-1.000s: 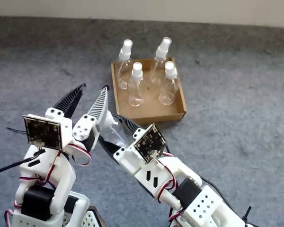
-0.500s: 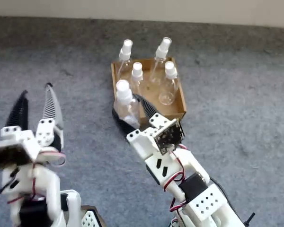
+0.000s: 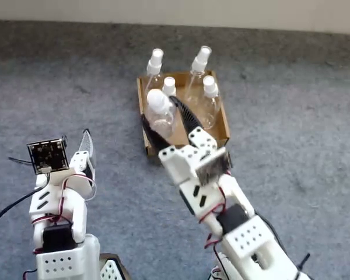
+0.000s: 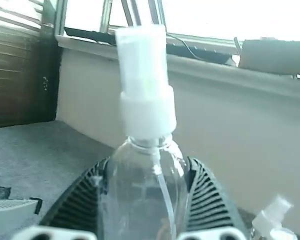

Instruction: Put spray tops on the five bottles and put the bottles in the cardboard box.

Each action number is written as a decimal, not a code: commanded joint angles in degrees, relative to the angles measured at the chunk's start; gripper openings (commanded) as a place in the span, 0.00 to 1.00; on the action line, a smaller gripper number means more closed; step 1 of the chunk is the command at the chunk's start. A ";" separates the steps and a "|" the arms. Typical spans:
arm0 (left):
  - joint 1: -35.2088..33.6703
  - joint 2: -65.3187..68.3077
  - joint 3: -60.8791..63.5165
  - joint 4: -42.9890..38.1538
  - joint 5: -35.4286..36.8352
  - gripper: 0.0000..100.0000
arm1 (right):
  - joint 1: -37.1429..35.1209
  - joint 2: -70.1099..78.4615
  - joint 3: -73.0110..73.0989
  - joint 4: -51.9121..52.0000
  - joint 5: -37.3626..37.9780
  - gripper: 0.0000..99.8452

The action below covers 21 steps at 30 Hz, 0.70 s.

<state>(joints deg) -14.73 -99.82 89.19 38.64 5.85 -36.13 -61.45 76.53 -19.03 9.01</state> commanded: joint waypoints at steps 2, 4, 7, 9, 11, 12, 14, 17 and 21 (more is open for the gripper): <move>-0.22 -0.57 2.42 -5.80 -0.09 0.16 | 2.24 13.14 -8.13 -8.31 -5.63 0.00; -0.22 -0.57 2.68 -5.98 -0.09 0.16 | 2.24 16.66 -8.75 -12.79 -7.03 0.00; -0.22 -0.57 2.77 -5.98 -0.09 0.16 | 2.24 20.88 -6.73 -19.21 -7.38 0.00; -0.22 -0.57 2.77 -5.98 -0.09 0.16 | 2.15 23.52 -4.00 -23.52 -7.38 0.00; -0.22 -0.48 2.86 -5.98 -0.09 0.16 | 2.15 26.42 -1.27 -28.26 -7.38 0.00; -0.22 -0.48 2.86 -5.98 -0.09 0.16 | 2.24 27.82 -0.31 -30.46 -7.30 0.00; -0.22 -0.40 2.86 -5.98 -0.09 0.16 | 2.33 30.90 1.54 -33.98 -7.30 0.00; -0.22 -0.31 2.86 -5.98 -0.09 0.16 | 2.24 36.09 2.68 -37.76 -7.30 0.00; -0.22 -0.22 2.86 -5.98 -0.09 0.16 | 2.77 43.47 2.77 -44.62 -7.12 0.00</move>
<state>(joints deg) -14.73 -99.82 92.26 34.07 5.85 -34.55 -21.10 79.69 -58.42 2.24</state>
